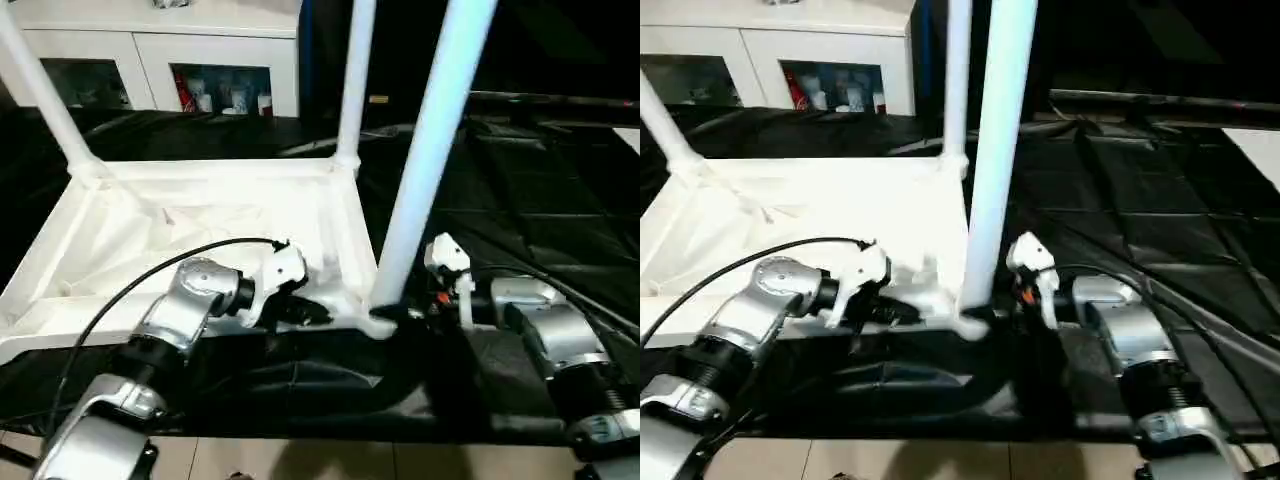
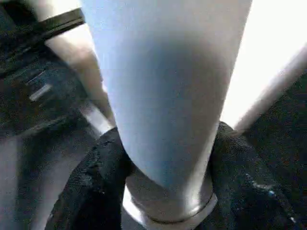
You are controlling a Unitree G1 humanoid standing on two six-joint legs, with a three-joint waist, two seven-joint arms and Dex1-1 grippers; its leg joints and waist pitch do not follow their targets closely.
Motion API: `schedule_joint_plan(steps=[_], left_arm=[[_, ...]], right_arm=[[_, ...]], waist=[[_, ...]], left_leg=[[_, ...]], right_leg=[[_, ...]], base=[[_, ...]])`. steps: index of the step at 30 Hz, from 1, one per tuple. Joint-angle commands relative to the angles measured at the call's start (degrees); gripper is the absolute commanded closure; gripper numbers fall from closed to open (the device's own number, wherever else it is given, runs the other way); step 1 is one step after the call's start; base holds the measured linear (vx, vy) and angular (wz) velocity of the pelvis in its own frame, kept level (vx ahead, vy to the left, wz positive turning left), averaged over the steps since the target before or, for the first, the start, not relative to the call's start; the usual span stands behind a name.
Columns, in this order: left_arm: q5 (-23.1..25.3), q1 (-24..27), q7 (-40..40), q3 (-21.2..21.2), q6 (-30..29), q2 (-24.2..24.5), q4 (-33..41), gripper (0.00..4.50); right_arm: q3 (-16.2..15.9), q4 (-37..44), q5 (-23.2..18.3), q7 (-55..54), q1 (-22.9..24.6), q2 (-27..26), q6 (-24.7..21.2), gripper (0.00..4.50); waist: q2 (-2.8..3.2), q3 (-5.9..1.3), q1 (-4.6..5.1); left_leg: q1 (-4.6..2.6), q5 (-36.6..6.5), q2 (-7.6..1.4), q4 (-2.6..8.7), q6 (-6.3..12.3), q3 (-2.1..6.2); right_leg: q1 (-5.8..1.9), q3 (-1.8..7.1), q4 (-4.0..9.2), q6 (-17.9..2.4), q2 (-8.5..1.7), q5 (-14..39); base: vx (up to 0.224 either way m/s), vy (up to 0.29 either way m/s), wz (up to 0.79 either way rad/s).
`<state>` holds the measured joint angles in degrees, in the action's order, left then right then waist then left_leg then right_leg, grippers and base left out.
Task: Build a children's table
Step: Rotate leg to tighten
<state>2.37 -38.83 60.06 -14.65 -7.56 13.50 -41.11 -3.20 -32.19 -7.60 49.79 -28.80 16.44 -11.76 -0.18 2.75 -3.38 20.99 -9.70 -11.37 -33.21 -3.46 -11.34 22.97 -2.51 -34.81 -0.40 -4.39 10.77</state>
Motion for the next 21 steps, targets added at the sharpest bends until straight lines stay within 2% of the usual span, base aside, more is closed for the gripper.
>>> schedule_joint_plan(steps=[1,2,3,4,5,6,7,8,9,10,11,12,13,17,19,20,21], left_arm=[[-0.3,-3.2,-9.1,2.0,-0.9,-4.6,-2.7,4.5],[-0.3,-4.7,-13.9,2.7,-1.8,-7.4,-5.1,4.5],[-0.4,-5.3,-15.7,2.9,-2.2,-8.6,-5.9,4.5],[-0.5,-5.7,-17.2,3.0,-2.2,-9.6,-6.5,4.5],[-0.6,-6.0,-18.1,3.0,-2.3,-10.8,-7.0,4.5],[-0.7,-6.0,-18.4,3.0,-2.3,-11.2,-7.2,4.5],[-0.6,-6.4,-19.4,3.0,-2.1,-12.5,-8.0,4.5],[0.0,-6.9,-19.7,2.1,-0.8,-14.2,-9.2,4.5],[0.0,-6.9,-19.7,2.1,-0.8,-14.2,-9.2,4.5],[0.5,-7.3,-19.6,1.9,-0.1,-14.8,-10.0,4.5],[0.8,-7.6,-19.1,1.7,1.0,-15.1,-10.9,4.5],[1.0,-7.7,-18.5,1.4,1.9,-14.9,-11.2,4.5],[1.2,-7.7,-17.9,1.0,2.8,-14.6,-11.2,4.5],[2.2,-6.8,-14.0,-0.6,6.7,-12.6,-10.7,4.5],[2.5,-6.7,-14.0,-0.6,7.7,-12.2,-10.7,4.5],[2.8,-6.6,-13.8,-0.6,8.8,-11.8,-10.8,4.5],[3.1,-6.0,-13.2,-0.7,10.5,-11.0,-10.1,4.5]], right_arm=[[-0.2,-4.2,1.8,-10.1,1.4,-4.1,-2.8,2.42],[0.9,-5.2,1.9,-16.3,1.3,-7.4,-3.2,2.42],[1.3,-5.6,1.9,-18.9,1.2,-8.8,-3.5,2.43],[1.6,-6.1,1.9,-20.8,0.9,-10.0,-3.4,2.44],[2.0,-7.0,1.8,-23.3,0.3,-11.6,-3.2,2.45],[2.1,-7.3,1.8,-23.9,0.2,-12.0,-3.2,2.46],[2.6,-8.4,1.8,-26.6,-0.5,-13.8,-2.8,2.46],[2.5,-10.2,2.2,-29.4,-1.8,-16.6,-1.8,2.46],[2.5,-10.2,2.2,-29.4,-1.8,-16.6,-1.8,2.46],[2.3,-10.9,2.6,-30.2,-2.3,-17.5,-1.3,2.46],[1.7,-10.9,3.6,-30.6,-2.6,-18.1,-0.3,2.46],[1.4,-10.8,4.1,-30.2,-2.7,-18.2,0.5,2.46],[1.4,-10.5,4.1,-30.0,-2.6,-18.2,1.2,1.9],[1.7,-7.5,4.0,-28.4,-1.9,-16.2,4.3,1.57],[1.9,-5.4,3.6,-26.8,-1.2,-15.0,4.5,1.41],[2.2,-3.7,3.1,-25.5,-0.6,-13.9,3.8,1.41],[2.6,1.9,1.0,-20.6,1.7,-10.4,1.4,1.41]], waist=[[-0.21,-3.06,0.35],[0.16,-3.14,0.42],[0.04,-3.11,0.56],[0.52,-3.16,0.47],[0.17,-3.17,0.67],[0.37,-3.15,0.78],[0.24,-3.2,0.89],[0.91,-3.22,1.03],[0.75,-3.12,1.15],[0.59,-3.25,1.21],[0.92,-3.25,1.37],[0.86,-3.26,1.43],[0.9,-3.3,1.45],[0.87,-3.43,1.35],[0.29,-3.55,1.16],[0.25,-3.53,1.13],[-0.13,-3.59,0.94]], left_leg=[[-0.62,-16.6,-1.53,4.06,-0.66,1.15],[-1.14,-17.3,-1.56,3.97,-1.11,1.06],[-1.1,-17.6,-1.55,4.0,-1.18,1.1],[-1.14,-18.0,-1.45,4.1,-1.28,1.28],[-1.11,-18.4,-1.37,4.0,-0.94,1.1],[-0.95,-18.4,-1.31,4.01,-0.59,1.13],[-0.83,-18.4,-1.19,4.01,-0.39,1.17],[-0.84,-18.5,-1.24,4.08,-0.46,1.25],[-0.81,-19.0,-1.21,4.11,-0.49,1.27],[-0.77,-19.0,-1.15,4.1,-0.22,1.34],[-0.66,-19.0,-1.19,4.17,0.02,1.36],[-0.7,-19.1,-1.1,4.13,0.17,1.32],[-0.74,-19.7,-1.15,4.19,0.33,1.38],[-0.65,-19.1,-1.39,4.26,1.04,1.37],[-0.42,-16.9,-1.37,4.14,1.95,1.24],[-0.33,-15.6,-1.35,4.06,2.66,1.12],[-0.35,-15.0,-1.33,3.91,3.2,1.03]], right_leg=[[-2.11,1.99,5.28,-10.0,-3.42,20.5],[-1.76,2.09,5.51,-10.1,-3.33,19.6],[-1.75,2.11,5.43,-10.2,-3.3,19.3],[-1.9,2.0,5.41,-10.3,-3.3,19.2],[-1.83,2.04,5.62,-10.2,-3.18,19.1],[-1.87,2.11,5.62,-10.3,-3.22,18.6],[-2.0,2.03,5.67,-10.0,-3.21,19.2],[-1.91,2.05,5.82,-10.0,-3.28,19.0],[-1.82,1.99,5.88,-9.8,-3.22,19.4],[-2.1,1.91,5.83,-9.6,-3.2,19.4],[-2.11,1.93,5.86,-9.7,-3.2,18.9],[-2.04,1.9,5.96,-9.5,-3.14,19.1],[-2.12,1.89,5.97,-9.3,-3.22,19.7],[-2.11,1.95,5.9,-9.7,-3.34,18.3],[-2.41,1.99,5.5,-10.1,-3.36,15.6],[-2.53,2.02,5.48,-10.2,-3.33,14.3],[-2.68,2.02,5.51,-10.2,-3.31,13.6]], base=[[0.0,0.0,0.0],[0.0,0.0,0.0],[0.0,0.0,0.0],[0.0,0.0,0.0],[0.0,0.0,0.0],[0.0,0.0,0.0],[0.0,0.0,0.0],[0.0,0.0,0.0],[0.0,0.0,0.0],[0.0,0.0,0.0],[0.0,0.0,0.0],[0.0,0.0,0.0],[0.0,0.0,0.0],[0.0,0.0,0.0],[0.0,0.0,0.0],[0.0,0.0,0.0],[0.0,0.0,0.0]])
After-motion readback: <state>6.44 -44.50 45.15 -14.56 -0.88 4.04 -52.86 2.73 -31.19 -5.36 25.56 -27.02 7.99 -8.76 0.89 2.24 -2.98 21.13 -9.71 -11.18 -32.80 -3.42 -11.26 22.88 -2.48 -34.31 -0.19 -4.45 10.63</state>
